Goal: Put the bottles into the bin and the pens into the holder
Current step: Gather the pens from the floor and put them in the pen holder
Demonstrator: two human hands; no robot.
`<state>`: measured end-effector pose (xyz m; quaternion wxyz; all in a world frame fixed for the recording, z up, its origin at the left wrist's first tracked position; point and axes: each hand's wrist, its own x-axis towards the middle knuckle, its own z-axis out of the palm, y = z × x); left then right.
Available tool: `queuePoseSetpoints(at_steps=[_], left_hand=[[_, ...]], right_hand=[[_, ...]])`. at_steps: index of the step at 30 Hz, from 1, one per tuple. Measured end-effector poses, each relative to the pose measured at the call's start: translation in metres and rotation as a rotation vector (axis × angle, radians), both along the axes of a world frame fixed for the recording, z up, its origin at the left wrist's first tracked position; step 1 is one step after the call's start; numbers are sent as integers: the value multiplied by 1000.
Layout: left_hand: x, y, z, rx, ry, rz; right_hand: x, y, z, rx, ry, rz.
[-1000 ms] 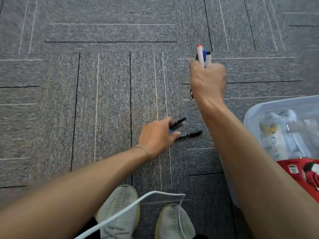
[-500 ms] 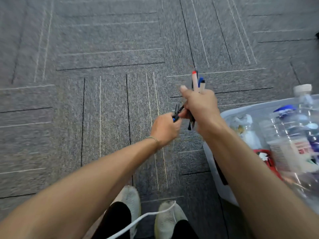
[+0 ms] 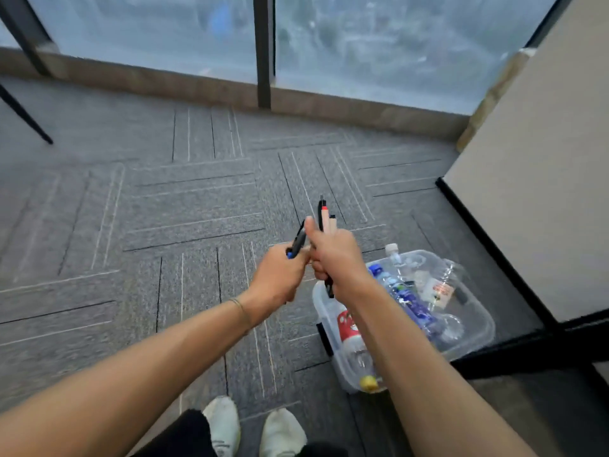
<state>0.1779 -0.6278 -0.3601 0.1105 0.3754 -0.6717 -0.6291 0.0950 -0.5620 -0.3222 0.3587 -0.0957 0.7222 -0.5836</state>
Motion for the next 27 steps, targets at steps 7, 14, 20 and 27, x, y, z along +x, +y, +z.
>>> queuePoseSetpoints(at_steps=[7, 14, 20, 27], left_hand=[[-9, 89, 136, 97, 181, 61], [-19, 208, 234, 166, 352, -84], [-52, 304, 305, 181, 424, -234], [-139, 444, 357, 166, 460, -436]], right_hand=[[9, 116, 122, -70, 19, -155], [19, 233, 199, -157, 109, -300], [3, 331, 267, -278, 168, -425], [-68, 464, 317, -429, 110, -672]])
